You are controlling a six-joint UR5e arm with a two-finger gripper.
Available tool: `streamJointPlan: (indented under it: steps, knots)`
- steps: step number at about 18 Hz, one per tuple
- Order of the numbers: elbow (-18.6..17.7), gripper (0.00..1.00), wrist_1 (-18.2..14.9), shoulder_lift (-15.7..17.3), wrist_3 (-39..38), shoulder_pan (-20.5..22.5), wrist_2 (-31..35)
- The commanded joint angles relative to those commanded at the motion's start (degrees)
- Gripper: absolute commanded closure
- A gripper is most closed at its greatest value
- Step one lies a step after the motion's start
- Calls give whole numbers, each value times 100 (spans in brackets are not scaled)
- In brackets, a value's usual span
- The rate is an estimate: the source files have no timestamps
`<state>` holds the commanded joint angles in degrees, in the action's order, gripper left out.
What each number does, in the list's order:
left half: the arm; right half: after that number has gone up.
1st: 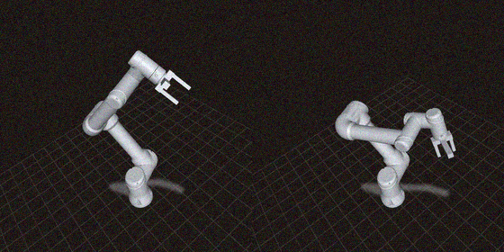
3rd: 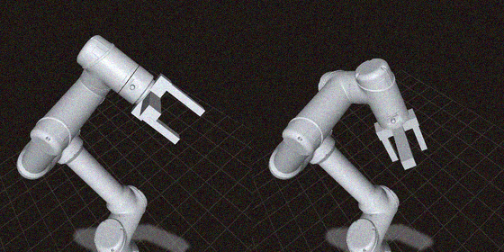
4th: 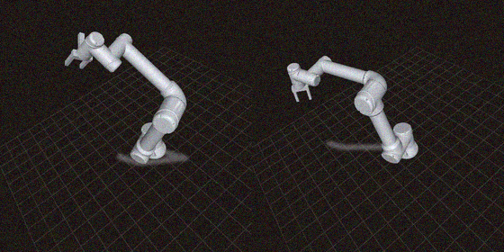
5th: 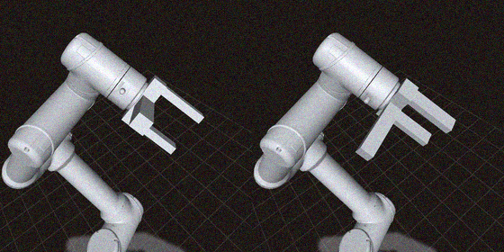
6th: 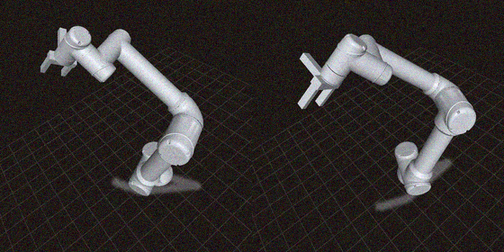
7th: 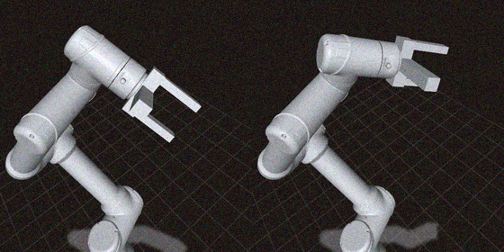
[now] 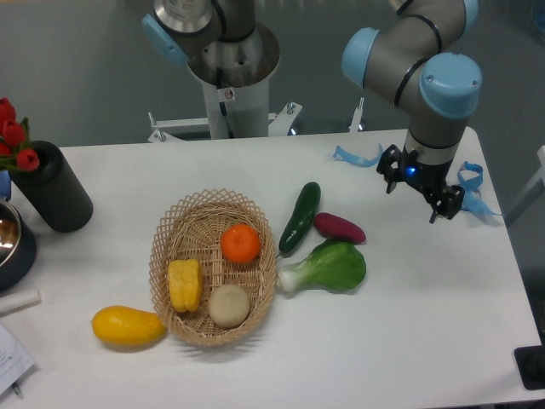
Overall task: Pick up the yellow pepper from the basket
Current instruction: 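Move the gripper over the basket above the yellow pepper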
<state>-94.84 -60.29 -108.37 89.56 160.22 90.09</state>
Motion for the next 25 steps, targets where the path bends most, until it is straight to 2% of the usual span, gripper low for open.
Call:
streamJointPlan:
  steps: [7,11,15,17,19,25]
  knots:
    - [88,0,-9,-18,-18,17,-52]
    - [-17,0,0,114,-964,-79,-157]
    - [-455,0,18,587,-1494,-149,-650]
    - [-719,0,184,869,-1599,-158,-895]
    - [-835,0,237,1010,-1993,-359,-1045]
    - [-826,0,281,940,-3109,-1176,-1002]
